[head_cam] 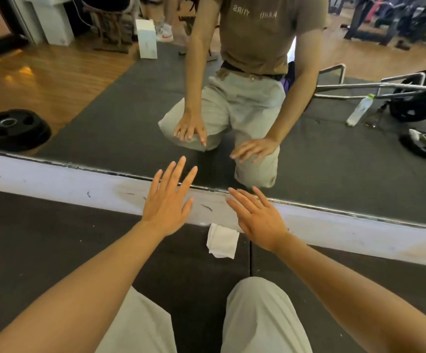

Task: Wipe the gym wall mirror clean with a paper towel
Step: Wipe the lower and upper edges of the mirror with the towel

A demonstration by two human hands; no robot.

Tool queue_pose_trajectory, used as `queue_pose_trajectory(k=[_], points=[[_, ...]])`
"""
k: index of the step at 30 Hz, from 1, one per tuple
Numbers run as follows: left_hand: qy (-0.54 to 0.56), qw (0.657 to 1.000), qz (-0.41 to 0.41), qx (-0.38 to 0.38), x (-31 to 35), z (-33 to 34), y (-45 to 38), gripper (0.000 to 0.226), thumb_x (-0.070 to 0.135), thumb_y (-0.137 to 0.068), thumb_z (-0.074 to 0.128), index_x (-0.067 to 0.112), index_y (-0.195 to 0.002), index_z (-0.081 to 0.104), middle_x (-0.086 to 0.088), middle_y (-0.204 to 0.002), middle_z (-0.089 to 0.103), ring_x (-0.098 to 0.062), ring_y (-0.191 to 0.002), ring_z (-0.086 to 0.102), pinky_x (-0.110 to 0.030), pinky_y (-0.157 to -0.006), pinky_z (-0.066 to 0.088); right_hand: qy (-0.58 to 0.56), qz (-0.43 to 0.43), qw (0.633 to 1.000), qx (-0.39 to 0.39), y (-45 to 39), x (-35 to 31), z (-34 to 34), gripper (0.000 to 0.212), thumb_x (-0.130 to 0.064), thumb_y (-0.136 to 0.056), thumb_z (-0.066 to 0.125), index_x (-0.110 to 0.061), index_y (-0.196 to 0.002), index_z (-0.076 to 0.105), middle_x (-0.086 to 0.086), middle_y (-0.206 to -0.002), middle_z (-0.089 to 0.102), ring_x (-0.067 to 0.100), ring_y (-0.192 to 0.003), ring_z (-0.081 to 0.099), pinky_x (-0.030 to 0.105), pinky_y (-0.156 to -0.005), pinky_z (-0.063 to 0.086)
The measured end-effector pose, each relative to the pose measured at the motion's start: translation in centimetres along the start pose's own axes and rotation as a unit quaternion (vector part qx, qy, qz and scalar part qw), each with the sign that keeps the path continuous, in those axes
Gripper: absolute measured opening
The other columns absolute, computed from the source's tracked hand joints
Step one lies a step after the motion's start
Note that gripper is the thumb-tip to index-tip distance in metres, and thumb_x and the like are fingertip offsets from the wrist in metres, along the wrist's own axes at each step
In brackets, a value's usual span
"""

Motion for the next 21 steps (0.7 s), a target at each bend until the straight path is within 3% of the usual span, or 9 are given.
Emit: queue_pose_trajectory(k=[5,9,12,16,21], points=[[0.015,1.0,-0.01,-0.022,-0.8,4.6,0.4,0.074,0.038,-0.104,0.045,0.031,-0.154,-0.01,-0.001,-0.162,-0.024,-0.021,-0.151,-0.018,-0.039,-0.12,-0.012,-0.052,0.054,0.993,-0.092,2.4,-1.9,8.5,0.055,-0.029,-0.082,0.08,-0.02,-0.133,0.062,0.008,-0.144,0.055,0.031,-0.128,0.057,0.051,-0.11,0.033],[0.015,0.999,-0.02,-0.042,-1.5,8.5,-0.6,0.073,0.041,-0.105,0.039,0.031,-0.155,-0.013,-0.003,-0.164,-0.026,-0.022,-0.151,-0.022,-0.039,-0.119,-0.015,-0.078,0.076,0.978,-0.181,4.0,-3.5,15.8,0.051,-0.035,-0.087,0.075,-0.022,-0.134,0.061,0.008,-0.146,0.054,0.031,-0.128,0.058,0.047,-0.111,0.026],[0.022,0.999,-0.001,-0.034,-1.5,11.7,-0.7,0.073,0.041,-0.104,0.04,0.028,-0.158,-0.008,-0.004,-0.163,-0.027,-0.023,-0.152,-0.02,-0.04,-0.12,-0.014,-0.097,0.104,0.959,-0.245,5.1,-4.3,20.2,0.051,-0.038,-0.104,0.049,-0.023,-0.152,0.039,0.006,-0.162,0.029,0.032,-0.147,0.033,0.044,-0.118,0.009],[0.017,1.0,0.016,0.021,-2.0,14.8,-0.2,0.073,0.04,-0.103,0.043,0.025,-0.16,0.0,-0.007,-0.167,-0.013,-0.028,-0.154,-0.008,-0.046,-0.123,-0.007,-0.117,0.172,0.93,-0.303,6.5,-4.9,24.9,0.057,-0.045,-0.108,0.027,-0.027,-0.16,0.01,-0.001,-0.168,0.001,0.026,-0.155,0.005,0.039,-0.115,-0.013],[0.01,0.997,0.015,0.079,-2.7,15.8,-0.5,0.073,0.04,-0.099,0.038,0.023,-0.16,0.001,-0.002,-0.167,-0.008,-0.028,-0.154,-0.003,-0.043,-0.121,-0.011,-0.114,0.219,0.907,-0.341,7.1,-4.4,29.0,0.065,-0.051,-0.106,0.025,-0.024,-0.16,0.002,-0.002,-0.168,-0.003,0.026,-0.155,0.0,0.044,-0.121,-0.01]])
Point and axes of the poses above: each hand's wrist, its own y-axis away from the middle knuckle, its own z-axis out of the palm, x = y × z, the point moved 9 cm from there along -y, towards the middle knuckle
